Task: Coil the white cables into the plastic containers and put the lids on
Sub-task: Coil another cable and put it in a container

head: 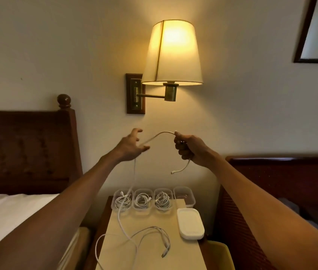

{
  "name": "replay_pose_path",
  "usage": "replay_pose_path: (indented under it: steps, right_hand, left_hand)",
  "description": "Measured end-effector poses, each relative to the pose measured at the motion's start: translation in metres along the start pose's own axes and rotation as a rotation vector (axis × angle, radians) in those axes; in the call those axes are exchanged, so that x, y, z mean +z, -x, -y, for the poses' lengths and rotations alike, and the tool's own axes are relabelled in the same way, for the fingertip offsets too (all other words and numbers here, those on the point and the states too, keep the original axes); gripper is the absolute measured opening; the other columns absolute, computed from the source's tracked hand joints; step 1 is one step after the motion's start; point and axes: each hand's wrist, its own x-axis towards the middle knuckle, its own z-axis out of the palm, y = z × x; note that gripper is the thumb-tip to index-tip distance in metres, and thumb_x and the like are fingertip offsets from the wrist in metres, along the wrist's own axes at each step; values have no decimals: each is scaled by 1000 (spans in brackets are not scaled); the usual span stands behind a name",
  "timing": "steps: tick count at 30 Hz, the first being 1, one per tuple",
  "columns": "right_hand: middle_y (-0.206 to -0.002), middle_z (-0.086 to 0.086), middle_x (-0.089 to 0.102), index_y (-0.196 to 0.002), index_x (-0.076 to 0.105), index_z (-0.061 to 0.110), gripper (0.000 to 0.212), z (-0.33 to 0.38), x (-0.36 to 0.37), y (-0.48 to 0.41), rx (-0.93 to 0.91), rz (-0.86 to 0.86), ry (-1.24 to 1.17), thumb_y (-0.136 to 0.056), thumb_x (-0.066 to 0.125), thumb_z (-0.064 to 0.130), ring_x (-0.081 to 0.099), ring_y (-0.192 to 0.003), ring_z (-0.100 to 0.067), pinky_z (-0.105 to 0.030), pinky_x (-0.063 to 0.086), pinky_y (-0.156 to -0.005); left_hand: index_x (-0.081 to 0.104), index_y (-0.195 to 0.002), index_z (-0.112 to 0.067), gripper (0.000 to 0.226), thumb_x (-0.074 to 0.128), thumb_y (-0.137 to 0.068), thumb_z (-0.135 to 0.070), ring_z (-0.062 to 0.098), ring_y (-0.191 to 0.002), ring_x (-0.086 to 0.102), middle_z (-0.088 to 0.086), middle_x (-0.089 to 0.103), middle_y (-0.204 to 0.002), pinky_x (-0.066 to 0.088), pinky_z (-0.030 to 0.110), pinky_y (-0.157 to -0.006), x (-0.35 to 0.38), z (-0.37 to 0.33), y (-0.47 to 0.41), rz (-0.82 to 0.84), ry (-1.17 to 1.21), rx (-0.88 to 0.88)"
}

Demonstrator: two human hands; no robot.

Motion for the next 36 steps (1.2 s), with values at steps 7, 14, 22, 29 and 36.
replay_pose_path:
  steps: [7,14,22,29,36]
  right_hand:
    - [-59,5,33,-75,48,15,36,20,22,-1,-33,14,69,-103,41,36,26,-45,-6,-17,26,-41]
    - [-57,6,38,-87,51,14,33,30,26,3,11,78,-279,-102,40,41,24,-42,-5,-17,25,-38]
    - [-57,5,41,-84,51,13,30,28,25,-13,-31,-36,-512,-106,32,22,29,-41,-6,-17,28,-36]
    - [-117,-27,62,-115,46,-5,22,-2,24,-25,-82,-62,-680,-104,28,3,68,-97,-30,-33,60,-79]
    - [-111,-18,65,-130,47,-12,32,-35,17,-37,-64,-8,-15,-100,43,0,70,-93,-20,-25,57,-78]
  left_hand:
    - [68,-103,-16,17,51,-101,-12,18,-75,67,4,68,-83,61,46,-76,0,-32,4,40,196,281]
    - [70,-97,-12,24,47,-104,-16,16,-55,48,7,58,-78,41,27,-51,-11,-5,-15,-321,193,79]
    - [73,-100,-20,21,54,-101,-27,11,-53,42,5,61,-80,35,22,-43,4,1,-4,266,-30,-146]
    - [68,-121,-24,26,54,-101,-32,17,-71,58,1,66,-86,48,25,-53,27,-49,16,506,-302,65]
    - [74,-111,-18,21,61,-95,-23,22,-92,66,1,70,-101,55,36,-79,1,-72,15,434,-486,218]
